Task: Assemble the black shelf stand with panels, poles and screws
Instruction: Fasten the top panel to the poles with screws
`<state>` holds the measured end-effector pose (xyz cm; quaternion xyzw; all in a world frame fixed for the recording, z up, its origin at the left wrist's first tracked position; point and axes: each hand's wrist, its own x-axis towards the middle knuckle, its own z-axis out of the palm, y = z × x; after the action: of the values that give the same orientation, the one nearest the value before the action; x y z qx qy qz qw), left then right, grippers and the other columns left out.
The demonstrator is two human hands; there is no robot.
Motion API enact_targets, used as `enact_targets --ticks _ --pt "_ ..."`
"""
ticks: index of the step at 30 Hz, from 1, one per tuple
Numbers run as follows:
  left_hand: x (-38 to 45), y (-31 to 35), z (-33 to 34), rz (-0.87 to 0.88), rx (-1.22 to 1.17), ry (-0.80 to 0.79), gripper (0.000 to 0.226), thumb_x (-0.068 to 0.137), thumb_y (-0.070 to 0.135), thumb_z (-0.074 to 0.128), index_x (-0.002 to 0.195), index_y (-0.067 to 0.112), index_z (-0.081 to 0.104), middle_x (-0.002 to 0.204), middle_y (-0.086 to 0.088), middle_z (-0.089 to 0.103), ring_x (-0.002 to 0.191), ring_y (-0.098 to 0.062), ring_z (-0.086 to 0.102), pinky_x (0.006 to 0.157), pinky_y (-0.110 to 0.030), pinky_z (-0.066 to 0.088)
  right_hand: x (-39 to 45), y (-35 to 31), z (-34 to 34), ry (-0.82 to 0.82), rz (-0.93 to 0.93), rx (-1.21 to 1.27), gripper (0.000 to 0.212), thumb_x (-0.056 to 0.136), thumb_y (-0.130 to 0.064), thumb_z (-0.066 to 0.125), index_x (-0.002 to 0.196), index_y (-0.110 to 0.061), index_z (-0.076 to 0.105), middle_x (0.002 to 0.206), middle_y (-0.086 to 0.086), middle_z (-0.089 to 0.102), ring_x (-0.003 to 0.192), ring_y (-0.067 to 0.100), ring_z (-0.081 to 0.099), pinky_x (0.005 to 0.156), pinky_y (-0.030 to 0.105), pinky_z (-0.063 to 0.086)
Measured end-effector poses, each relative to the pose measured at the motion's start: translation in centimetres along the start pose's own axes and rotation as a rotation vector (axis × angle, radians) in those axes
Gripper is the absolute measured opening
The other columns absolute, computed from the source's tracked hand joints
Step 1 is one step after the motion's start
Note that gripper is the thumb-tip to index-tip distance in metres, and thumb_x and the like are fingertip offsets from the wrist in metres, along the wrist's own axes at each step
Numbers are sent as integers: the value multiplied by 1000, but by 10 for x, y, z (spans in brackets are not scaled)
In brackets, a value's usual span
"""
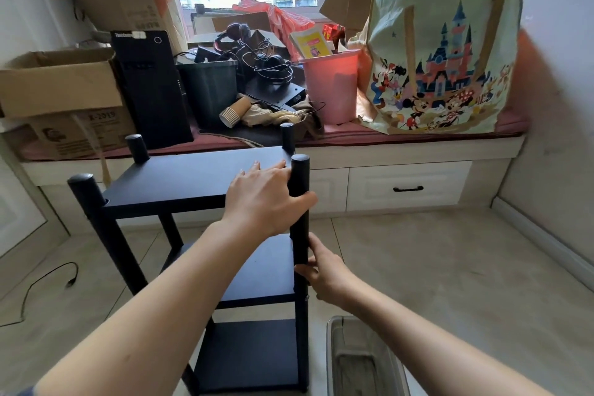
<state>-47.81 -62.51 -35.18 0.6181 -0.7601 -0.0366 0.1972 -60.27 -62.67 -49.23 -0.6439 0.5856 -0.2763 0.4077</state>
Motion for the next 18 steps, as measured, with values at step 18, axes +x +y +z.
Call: enact_targets --ticks 18 --pt "-18 -155 -91 -364 -345 339 25 86 51 60 72 31 65 74 6 64 85 -20 61 69 -34 42 44 -108 100 222 -489 -49 54 101 -12 49 146 -38 37 135 0 56 124 19 52 105 37 43"
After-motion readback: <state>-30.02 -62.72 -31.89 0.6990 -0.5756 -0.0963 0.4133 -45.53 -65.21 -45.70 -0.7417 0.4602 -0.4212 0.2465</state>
